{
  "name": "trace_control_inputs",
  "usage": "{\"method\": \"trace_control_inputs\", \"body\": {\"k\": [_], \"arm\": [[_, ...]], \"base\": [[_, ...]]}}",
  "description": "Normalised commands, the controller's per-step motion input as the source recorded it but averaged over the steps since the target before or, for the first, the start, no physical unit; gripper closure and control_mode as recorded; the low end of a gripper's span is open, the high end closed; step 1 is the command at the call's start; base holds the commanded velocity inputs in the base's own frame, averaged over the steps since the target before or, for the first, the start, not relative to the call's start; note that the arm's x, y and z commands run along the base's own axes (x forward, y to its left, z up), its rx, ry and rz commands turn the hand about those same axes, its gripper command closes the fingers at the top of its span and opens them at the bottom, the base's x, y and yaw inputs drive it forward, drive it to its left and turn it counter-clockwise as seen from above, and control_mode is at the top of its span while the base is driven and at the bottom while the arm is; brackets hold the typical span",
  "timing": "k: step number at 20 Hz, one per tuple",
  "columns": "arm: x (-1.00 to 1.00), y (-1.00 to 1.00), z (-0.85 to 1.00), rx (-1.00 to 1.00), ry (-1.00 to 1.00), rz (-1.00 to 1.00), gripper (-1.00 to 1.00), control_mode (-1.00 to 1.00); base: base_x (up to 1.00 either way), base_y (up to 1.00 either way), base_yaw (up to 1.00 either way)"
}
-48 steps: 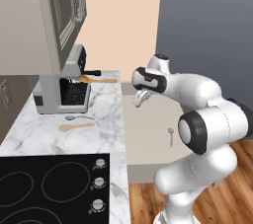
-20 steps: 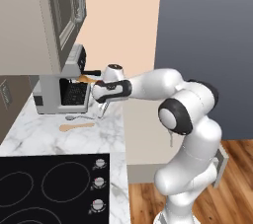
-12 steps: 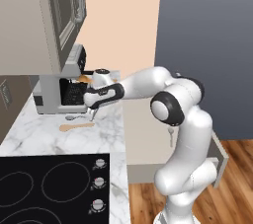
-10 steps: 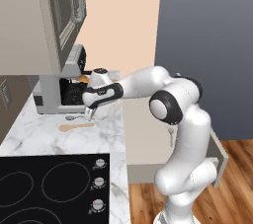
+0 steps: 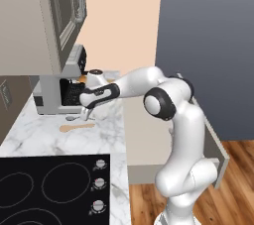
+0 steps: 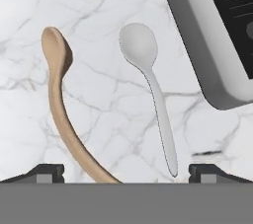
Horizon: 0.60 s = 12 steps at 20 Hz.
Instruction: Organize the utensils by type. Pick up the wooden spoons from the counter and place them in the open cabinet. Then pick up the metallic utensils from the counter and place them in the open drawer.
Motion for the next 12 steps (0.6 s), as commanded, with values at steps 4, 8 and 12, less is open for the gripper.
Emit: {"method": "trace_control_inputs", "body": {"k": [4,8,12], "arm": [[0.15,0.15,-0.17,0.0,0.0,0.0,-1.0,-1.0],[0.13,0.12,-0.06,0.0,0.0,0.0,-1.0,-1.0],[0.16,0.11,-0.18,0.0,0.0,0.0,-1.0,-1.0]], "base": [[0.0,0.0,0.0],[0.0,0.0,0.0],[0.0,0.0,0.0]]}}
